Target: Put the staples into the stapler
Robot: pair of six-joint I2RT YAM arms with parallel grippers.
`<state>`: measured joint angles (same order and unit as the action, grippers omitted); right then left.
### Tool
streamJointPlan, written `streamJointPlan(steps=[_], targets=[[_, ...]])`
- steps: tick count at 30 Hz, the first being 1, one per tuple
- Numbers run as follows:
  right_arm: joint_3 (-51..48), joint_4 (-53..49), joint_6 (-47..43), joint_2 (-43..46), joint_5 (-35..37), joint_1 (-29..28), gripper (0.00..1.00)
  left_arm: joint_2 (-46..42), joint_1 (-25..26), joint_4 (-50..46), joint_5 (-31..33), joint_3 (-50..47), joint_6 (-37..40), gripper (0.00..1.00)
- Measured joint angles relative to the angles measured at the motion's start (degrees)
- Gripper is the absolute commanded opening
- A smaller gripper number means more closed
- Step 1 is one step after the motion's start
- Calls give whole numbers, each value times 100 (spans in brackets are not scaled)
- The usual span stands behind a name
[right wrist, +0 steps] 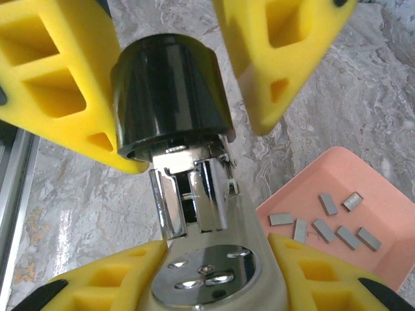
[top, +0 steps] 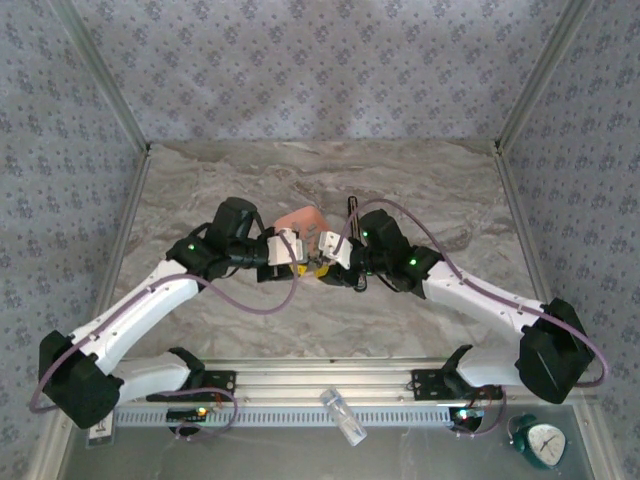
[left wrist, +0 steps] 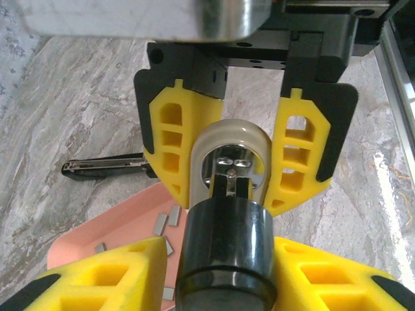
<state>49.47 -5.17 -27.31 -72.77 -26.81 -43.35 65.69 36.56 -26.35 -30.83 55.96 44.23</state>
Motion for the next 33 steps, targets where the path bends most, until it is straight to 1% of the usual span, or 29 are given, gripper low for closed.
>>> streamJointPlan(steps=[2,3,4,6,8,9,11,15,20,26,33], targets=[[9,2,24,0,-9,11,0,13,15,-72,0,57,70,18],[13,4,55,2,-11,13,4,15,17,-103,9,81,111,13],[17,2,87,4,-17,15,9,20,20,-144,22,116,138,8],[17,9,175,35,-15,26,31,52,20,-227,42,203,140,0],[9,20,321,109,7,52,45,79,20,-240,44,280,138,0],[-11,50,426,170,31,68,49,85,15,-247,50,319,111,0],[-81,199,723,387,70,103,53,85,15,-282,125,350,92,0],[-212,389,1467,960,243,144,59,133,-94,-509,352,352,105,0],[-284,389,2586,1375,474,210,63,170,-120,-730,612,354,184,0],[-284,203,3766,1436,509,260,62,170,-120,-857,713,393,249,0],[-177,-7,4675,1307,409,321,62,170,-120,-863,708,424,286,0]])
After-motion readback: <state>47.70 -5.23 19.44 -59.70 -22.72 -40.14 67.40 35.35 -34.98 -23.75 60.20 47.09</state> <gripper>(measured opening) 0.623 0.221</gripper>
